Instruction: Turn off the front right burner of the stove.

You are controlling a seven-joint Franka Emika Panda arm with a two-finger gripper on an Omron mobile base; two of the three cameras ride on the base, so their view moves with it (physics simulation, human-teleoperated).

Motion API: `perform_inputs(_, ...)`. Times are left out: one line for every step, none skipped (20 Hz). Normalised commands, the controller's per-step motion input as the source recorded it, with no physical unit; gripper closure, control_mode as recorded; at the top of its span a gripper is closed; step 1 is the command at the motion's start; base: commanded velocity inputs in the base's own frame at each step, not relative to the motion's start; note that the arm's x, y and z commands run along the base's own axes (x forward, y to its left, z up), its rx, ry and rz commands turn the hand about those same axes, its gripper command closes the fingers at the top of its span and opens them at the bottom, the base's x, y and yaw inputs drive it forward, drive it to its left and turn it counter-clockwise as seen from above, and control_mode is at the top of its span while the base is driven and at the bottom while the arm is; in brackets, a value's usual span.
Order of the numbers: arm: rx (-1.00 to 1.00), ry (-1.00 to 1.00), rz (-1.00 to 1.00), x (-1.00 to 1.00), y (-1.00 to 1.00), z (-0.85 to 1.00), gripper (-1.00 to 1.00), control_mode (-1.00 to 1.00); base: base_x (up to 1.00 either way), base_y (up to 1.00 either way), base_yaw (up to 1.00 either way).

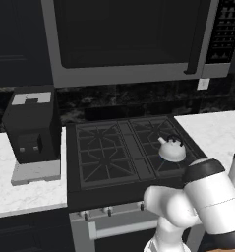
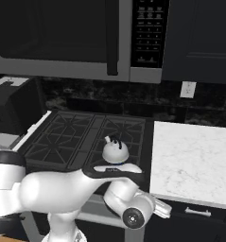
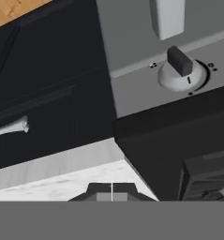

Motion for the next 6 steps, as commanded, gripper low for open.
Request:
perform_inputs(0.00,0.00,0.00,0.00,0.00,0.00,1.00,-1.00,0.00,0.00,0.00)
perform_inputs(0.00,0.00,0.00,0.00,0.00,0.00,1.00,-1.00,0.00,0.00,0.00)
perform_inputs(0.00,0.00,0.00,0.00,0.00,0.00,1.00,-1.00,0.00,0.00,0.00)
perform_inputs(0.00,0.00,0.00,0.00,0.00,0.00,1.00,-1.00,0.00,0.00,0.00)
perform_inputs(0.00,0.00,0.00,0.00,0.00,0.00,1.00,-1.00,0.00,0.00,0.00)
perform_inputs(0.00,0.00,0.00,0.00,0.00,0.00,1.00,-1.00,0.00,0.00,0.00)
